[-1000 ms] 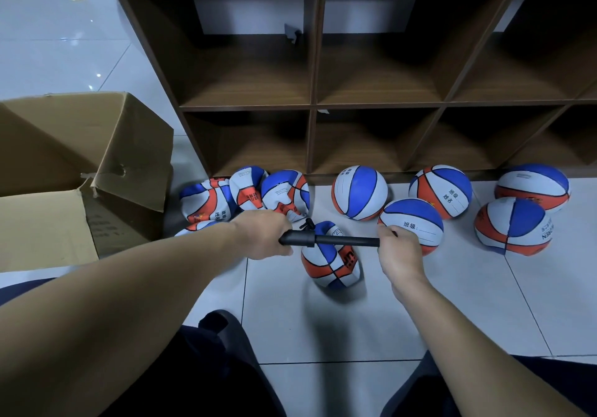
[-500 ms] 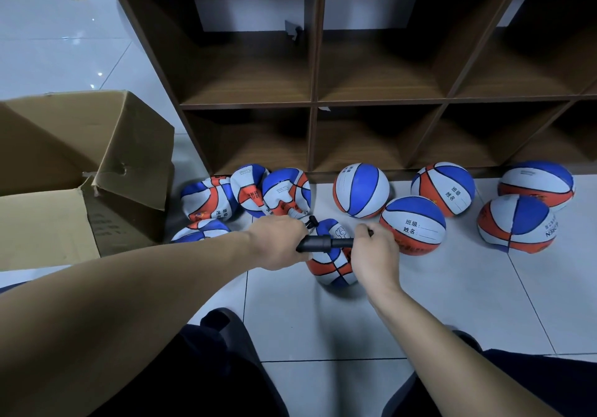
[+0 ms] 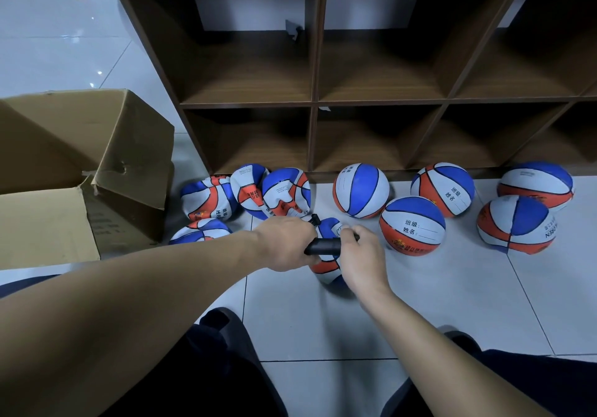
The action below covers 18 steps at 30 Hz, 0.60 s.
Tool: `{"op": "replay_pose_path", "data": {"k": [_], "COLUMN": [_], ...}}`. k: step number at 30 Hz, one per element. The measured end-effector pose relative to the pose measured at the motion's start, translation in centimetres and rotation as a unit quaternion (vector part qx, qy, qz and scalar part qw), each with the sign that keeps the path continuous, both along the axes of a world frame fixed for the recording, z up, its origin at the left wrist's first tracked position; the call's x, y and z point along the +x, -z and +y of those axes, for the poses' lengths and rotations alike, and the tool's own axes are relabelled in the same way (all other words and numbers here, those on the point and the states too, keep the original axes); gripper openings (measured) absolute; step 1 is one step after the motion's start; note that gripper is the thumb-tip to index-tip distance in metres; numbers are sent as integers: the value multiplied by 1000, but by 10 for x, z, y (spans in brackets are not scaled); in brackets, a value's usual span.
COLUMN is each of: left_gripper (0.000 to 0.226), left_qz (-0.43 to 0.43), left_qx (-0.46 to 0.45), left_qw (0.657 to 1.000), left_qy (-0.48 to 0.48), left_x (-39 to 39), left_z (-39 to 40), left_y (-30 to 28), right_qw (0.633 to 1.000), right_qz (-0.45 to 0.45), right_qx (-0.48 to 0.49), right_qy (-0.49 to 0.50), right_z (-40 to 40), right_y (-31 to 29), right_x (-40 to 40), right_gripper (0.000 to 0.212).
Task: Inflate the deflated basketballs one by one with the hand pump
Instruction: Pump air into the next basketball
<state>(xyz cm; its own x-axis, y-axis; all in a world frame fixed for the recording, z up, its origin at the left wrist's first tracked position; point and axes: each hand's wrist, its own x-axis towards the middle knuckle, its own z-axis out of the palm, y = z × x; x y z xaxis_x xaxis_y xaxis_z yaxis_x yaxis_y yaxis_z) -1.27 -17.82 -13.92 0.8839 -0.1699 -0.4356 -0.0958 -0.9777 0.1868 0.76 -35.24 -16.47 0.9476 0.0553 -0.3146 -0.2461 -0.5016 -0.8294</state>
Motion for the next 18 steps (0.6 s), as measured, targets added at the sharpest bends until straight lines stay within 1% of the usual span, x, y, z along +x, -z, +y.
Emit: {"op": "replay_pose_path", "data": {"k": [4,6,10,12,15,18], "left_gripper": [34,32,27,26,25,25], "left_qz": [17,38,69,75,70,45], "left_qx": [-20,-36,-38,-43,-19,6], "left_qw": [1000,998,995,993,996,998], "left_qy": [-13,-32,-68,-75,-56,-39], "left_x": [5,7,7,7,7,7], "left_z": [12,23,50,54,49,43], "left_y": [-3,-4,-3,-2,-1,1], "right_qw": [999,998,1000,1000,999,997], "right_qz": [-2,-11,-9,-2,-2,-8], "right_qx": [-14,-19,-5,-2,-5,-8], "right_qy": [-52,-58,0,13,34,81], "right_z": [-7,-16,-41,-47,-46,-39], "right_y": [-7,-14,-24,-24,-21,-19], "right_x": [10,20,42,47,44,34], "right_gripper": [33,32,36,36,42,46]}}
